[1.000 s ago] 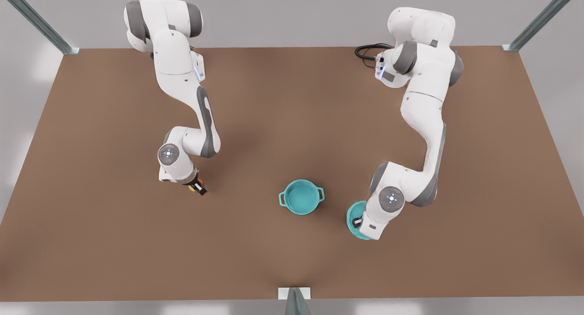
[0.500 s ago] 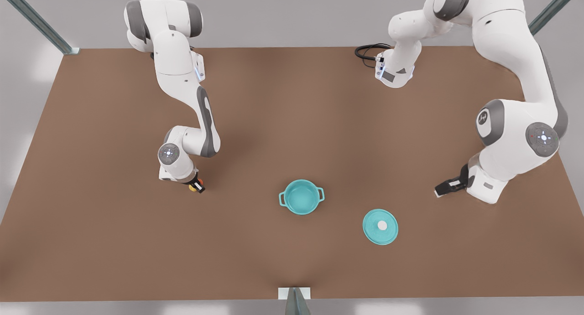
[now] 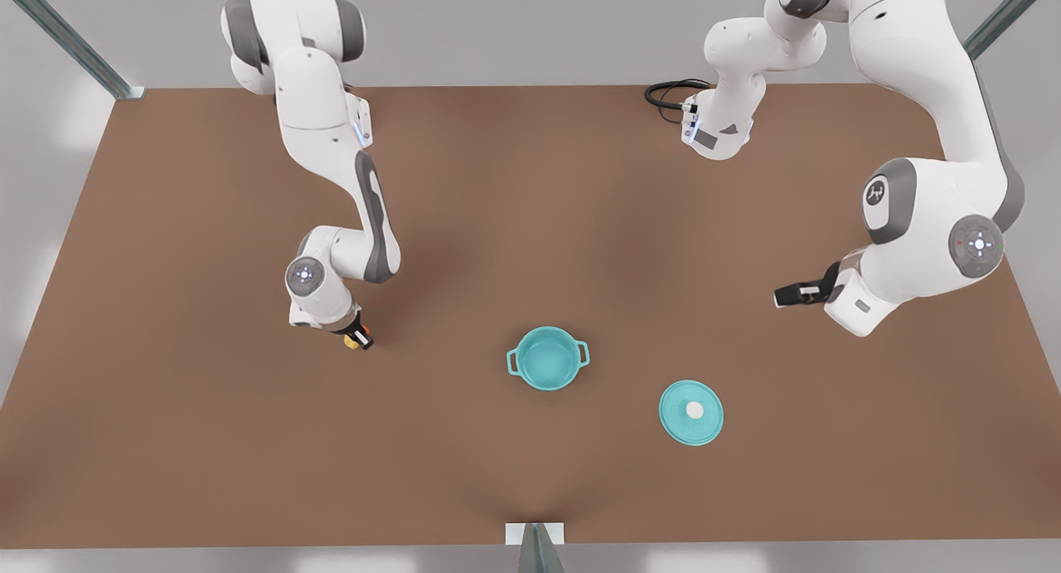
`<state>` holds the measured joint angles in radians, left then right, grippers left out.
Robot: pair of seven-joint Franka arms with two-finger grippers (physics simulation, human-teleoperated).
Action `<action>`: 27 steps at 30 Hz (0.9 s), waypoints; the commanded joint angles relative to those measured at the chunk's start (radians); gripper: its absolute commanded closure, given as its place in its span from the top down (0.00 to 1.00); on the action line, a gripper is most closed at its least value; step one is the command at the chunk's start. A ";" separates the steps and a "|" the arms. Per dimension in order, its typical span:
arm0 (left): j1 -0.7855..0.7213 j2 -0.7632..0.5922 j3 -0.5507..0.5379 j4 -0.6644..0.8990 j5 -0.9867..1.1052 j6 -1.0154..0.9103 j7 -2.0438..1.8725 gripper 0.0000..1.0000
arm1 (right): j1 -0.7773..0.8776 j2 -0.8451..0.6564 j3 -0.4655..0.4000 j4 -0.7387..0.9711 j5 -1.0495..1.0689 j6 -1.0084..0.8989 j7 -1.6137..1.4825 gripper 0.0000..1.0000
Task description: Open the pot lid and put the potato into the pot
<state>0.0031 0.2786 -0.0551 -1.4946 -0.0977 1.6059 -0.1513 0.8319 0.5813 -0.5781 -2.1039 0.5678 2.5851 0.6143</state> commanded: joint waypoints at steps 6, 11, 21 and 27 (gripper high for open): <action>0.002 -0.001 0.000 0.002 0.001 -0.038 0.153 1.00 | 0.153 -0.061 -0.126 0.010 -0.003 -0.132 0.051 0.56; 0.002 0.005 0.000 0.010 0.001 -0.037 0.150 1.00 | 0.322 -0.067 -0.241 0.123 -0.003 -0.316 0.180 0.56; -0.002 0.024 -0.002 0.010 0.003 -0.058 0.150 1.00 | 0.317 0.092 -0.235 0.567 0.020 -0.618 0.386 0.57; -0.006 0.024 -0.002 0.008 0.004 -0.058 0.133 1.00 | 0.314 0.242 -0.209 0.782 0.145 -0.640 0.460 0.58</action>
<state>-0.0034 0.3033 -0.0566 -1.4868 -0.0954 1.5510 -0.0385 1.1455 0.8025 -0.7868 -1.3518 0.6610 2.0106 0.8423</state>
